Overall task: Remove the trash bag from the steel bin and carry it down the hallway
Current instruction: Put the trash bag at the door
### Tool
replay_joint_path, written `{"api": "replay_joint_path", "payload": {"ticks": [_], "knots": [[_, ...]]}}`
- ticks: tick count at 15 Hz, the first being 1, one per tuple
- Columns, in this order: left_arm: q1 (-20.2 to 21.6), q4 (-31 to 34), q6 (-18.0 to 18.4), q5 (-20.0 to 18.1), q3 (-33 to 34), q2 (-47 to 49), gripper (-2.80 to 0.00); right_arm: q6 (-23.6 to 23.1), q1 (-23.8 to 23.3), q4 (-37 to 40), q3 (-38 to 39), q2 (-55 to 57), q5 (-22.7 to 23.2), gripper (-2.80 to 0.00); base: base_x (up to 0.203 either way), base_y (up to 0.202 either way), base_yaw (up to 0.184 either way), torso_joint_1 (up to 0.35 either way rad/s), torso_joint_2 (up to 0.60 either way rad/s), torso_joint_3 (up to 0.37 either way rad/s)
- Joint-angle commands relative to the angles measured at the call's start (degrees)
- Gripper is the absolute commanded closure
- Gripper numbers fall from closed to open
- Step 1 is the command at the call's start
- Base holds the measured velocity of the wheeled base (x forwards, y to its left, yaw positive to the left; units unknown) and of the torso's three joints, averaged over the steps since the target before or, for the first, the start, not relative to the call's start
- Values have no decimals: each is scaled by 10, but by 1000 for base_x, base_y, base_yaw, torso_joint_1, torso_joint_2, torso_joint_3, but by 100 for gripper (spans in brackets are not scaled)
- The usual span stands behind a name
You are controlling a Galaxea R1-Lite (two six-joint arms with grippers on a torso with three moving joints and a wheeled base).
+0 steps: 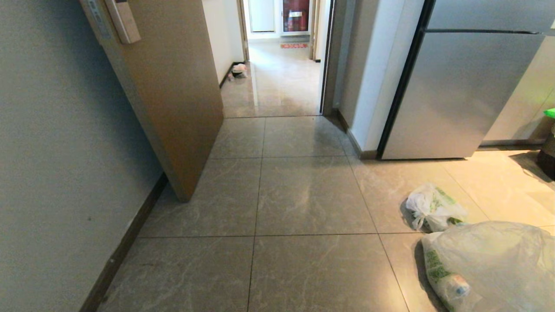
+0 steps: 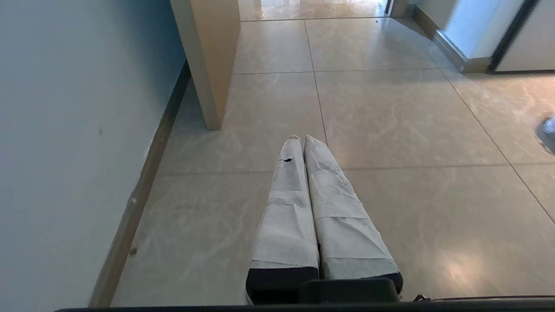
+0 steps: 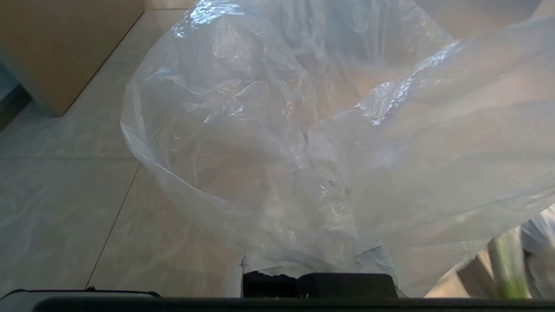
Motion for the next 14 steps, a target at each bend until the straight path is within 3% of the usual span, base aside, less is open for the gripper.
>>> {"api": "replay_joint_path", "payload": {"ticks": [1, 14], "knots": [[0, 0, 0, 0, 0, 0, 0, 0, 0, 0, 1, 1, 0, 0, 195, 0, 2, 2, 1, 0], [0, 0, 0, 0, 0, 0, 0, 0, 0, 0, 1, 1, 0, 0, 193, 0, 1, 2, 4, 2]]}}
